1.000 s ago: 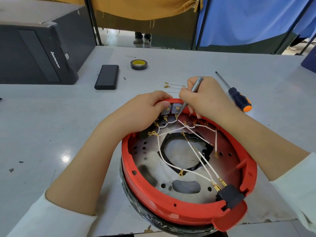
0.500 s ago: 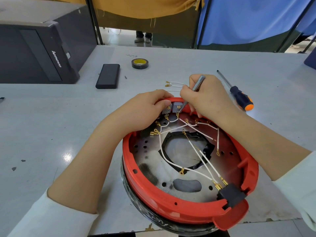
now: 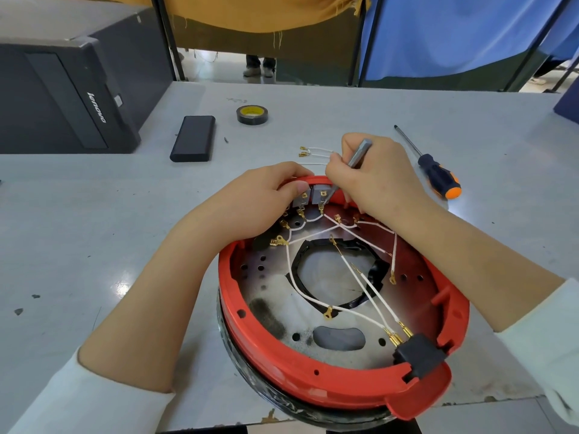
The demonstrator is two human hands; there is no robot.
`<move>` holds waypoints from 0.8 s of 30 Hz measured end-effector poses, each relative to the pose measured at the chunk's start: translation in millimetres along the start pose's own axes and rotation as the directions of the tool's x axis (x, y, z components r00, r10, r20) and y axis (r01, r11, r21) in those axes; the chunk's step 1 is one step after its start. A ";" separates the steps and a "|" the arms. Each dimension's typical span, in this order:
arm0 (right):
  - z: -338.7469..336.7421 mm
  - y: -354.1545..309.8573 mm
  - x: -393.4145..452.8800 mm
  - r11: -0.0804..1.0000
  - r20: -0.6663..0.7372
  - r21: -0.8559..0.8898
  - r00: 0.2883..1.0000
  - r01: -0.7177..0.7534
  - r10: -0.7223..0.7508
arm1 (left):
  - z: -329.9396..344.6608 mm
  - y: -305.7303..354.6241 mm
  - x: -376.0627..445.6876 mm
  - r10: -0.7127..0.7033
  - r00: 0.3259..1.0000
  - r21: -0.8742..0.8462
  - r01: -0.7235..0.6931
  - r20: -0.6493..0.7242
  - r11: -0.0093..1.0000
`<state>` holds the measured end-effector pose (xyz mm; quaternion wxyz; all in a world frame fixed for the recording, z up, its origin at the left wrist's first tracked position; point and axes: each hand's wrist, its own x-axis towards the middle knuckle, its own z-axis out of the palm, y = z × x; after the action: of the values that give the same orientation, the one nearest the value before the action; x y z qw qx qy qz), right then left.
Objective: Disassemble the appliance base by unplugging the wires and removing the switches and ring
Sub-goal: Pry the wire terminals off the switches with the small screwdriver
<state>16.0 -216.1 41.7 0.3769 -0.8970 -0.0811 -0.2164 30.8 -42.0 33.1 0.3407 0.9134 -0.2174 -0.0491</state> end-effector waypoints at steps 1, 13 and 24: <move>0.1 0.1 0.0 1.000 0.000 -0.003 1.000 0.005 -0.005 | -0.1 0.1 0.1 0.000 1.000 0.001 0.000 -0.001 1.000; 0.8 -1.9 5.3 0.996 0.081 -0.009 0.993 -0.089 0.089 | -0.2 1.5 -0.9 -0.010 1.000 -0.008 0.010 0.000 1.000; 1.2 -2.7 3.6 0.998 0.046 0.005 0.997 -0.061 0.061 | 0.4 1.1 -0.9 -0.012 1.000 -0.007 0.012 -0.005 1.000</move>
<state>18.8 -213.4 44.3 0.3845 -0.9024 -0.0631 -0.1839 29.5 -42.6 33.4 0.3440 0.9136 -0.2111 -0.0496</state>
